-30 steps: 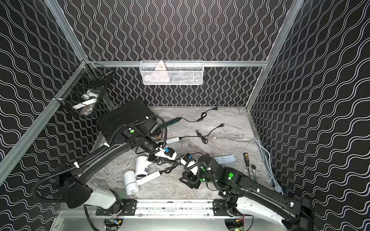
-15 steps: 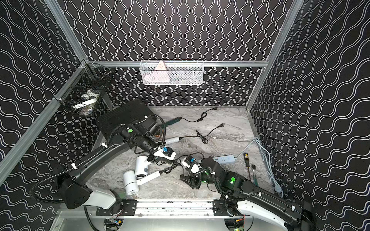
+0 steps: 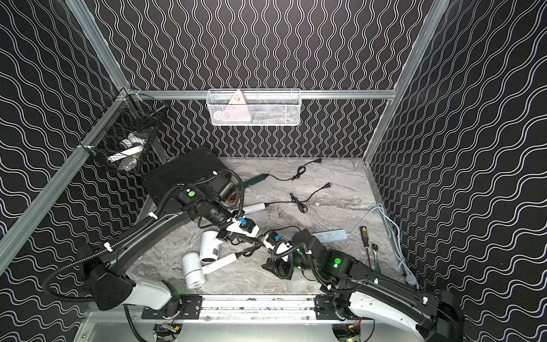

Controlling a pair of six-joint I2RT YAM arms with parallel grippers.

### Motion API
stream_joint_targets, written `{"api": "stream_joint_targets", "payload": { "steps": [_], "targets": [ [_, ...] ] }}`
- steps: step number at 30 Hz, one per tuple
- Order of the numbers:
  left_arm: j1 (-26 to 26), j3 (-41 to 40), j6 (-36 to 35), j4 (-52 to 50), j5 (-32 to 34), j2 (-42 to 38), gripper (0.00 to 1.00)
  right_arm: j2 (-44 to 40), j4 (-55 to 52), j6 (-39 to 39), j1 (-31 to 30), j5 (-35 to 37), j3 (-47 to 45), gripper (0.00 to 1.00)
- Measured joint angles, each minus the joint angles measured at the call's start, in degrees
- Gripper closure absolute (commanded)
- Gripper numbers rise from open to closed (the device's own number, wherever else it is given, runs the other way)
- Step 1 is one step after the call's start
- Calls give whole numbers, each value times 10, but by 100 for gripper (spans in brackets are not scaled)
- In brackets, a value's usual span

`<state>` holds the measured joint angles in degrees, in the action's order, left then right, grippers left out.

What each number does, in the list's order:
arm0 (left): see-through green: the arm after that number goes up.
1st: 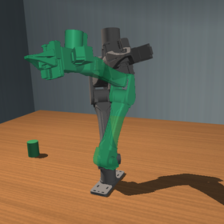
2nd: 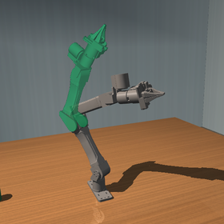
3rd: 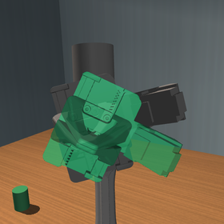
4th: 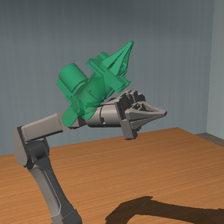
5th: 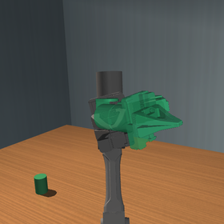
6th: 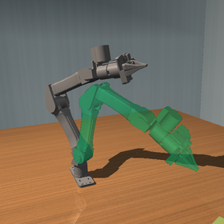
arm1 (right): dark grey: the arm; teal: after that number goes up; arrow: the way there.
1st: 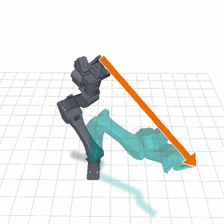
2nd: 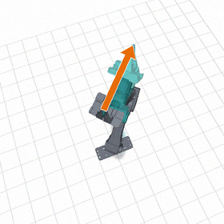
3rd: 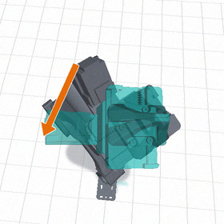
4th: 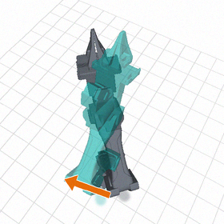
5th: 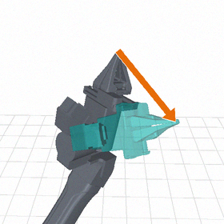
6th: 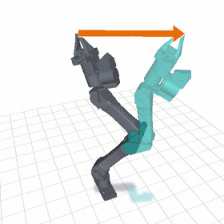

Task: Charge the blow dryers
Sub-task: Pick up the plug from the center of the board.

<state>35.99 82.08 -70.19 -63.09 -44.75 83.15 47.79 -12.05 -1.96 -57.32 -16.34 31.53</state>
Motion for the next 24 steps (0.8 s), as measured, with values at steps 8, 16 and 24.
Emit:
{"api": "stream_joint_targets", "payload": {
  "steps": [8,16,24],
  "targets": [
    [0,-3,0,-2,1,-4,100,17,27,14,5,-26,-13,49],
    [0,-2,0,-1,0,-5,100,-2,34,41,7,-24,-37,51],
    [0,8,0,-4,-1,-3,100,-2,35,55,7,-25,-45,54]
  ]
}}
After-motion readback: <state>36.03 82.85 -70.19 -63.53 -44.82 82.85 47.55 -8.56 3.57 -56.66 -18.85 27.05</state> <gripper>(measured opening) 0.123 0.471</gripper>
